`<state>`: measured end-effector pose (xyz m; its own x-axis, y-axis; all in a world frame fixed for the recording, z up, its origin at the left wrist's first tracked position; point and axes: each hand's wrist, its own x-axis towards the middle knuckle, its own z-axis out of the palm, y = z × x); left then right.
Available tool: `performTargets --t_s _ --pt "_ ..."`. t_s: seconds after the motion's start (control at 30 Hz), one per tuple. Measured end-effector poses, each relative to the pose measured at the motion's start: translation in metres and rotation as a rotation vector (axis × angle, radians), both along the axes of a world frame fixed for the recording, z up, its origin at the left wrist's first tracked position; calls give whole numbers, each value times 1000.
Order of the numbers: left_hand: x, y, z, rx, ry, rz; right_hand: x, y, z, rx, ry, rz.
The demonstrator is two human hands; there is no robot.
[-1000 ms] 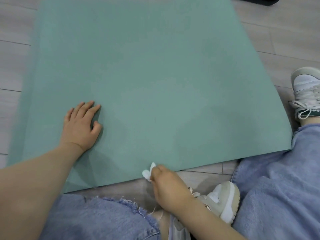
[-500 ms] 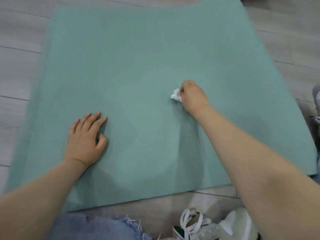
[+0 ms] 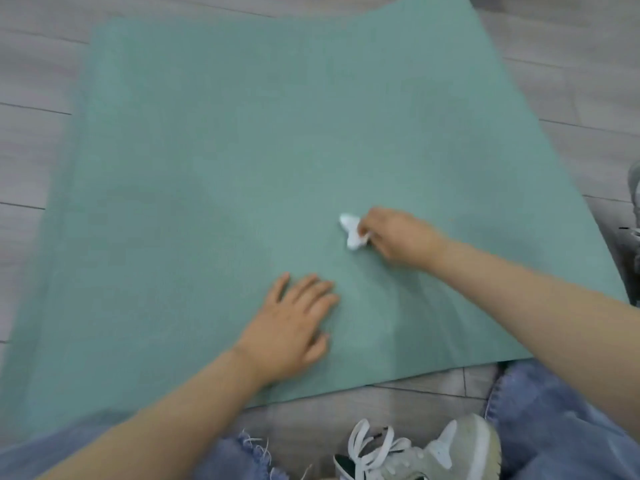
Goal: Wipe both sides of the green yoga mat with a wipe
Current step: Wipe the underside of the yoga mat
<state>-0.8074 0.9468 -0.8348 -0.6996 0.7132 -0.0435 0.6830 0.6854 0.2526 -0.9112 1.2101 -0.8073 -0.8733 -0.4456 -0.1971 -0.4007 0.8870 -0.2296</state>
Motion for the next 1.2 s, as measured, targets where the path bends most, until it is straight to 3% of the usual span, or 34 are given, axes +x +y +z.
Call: performTargets --t_s 0.07,0.13,0.23,0.37,0.43,0.5,0.57,0.63,0.73,0.8,0.93,1.07,1.13,1.2 --pt "21 22 1 -80 -39 -53 -42 12 -4 20 76 -346" --pt "27 25 -3 -159 -56 -80 -47 4 -8 -12 79 -477" --pt "22 13 -8 -175 -11 -169 20 -13 -1 -64 -25 -213" --pt "20 6 -11 -196 40 -265 149 -3 31 -64 -377 258" --pt "21 3 -8 -201 53 -290 162 8 39 31 -519 490" --pt "21 0 -5 -204 65 -311 129 10 35 72 -455 635" --pt "22 -4 -5 -204 85 -323 68 9 21 65 -236 521" --pt "22 -8 -4 -199 92 -332 4 10 16 43 -18 215" --pt "14 -20 0 -188 108 -375 -40 14 7 45 49 -430" --pt "5 -34 1 -156 125 -394 -16 1 1 -53 55 -511" --pt "-5 -53 -2 -138 137 -429 105 -7 12 -103 -176 -16" --pt "-4 -55 -4 -137 162 -435 159 7 34 116 -567 600" --pt "-1 -53 -3 -158 153 -407 123 7 31 85 -486 680" --pt "3 -49 -1 -190 132 -364 57 4 25 36 -227 468"
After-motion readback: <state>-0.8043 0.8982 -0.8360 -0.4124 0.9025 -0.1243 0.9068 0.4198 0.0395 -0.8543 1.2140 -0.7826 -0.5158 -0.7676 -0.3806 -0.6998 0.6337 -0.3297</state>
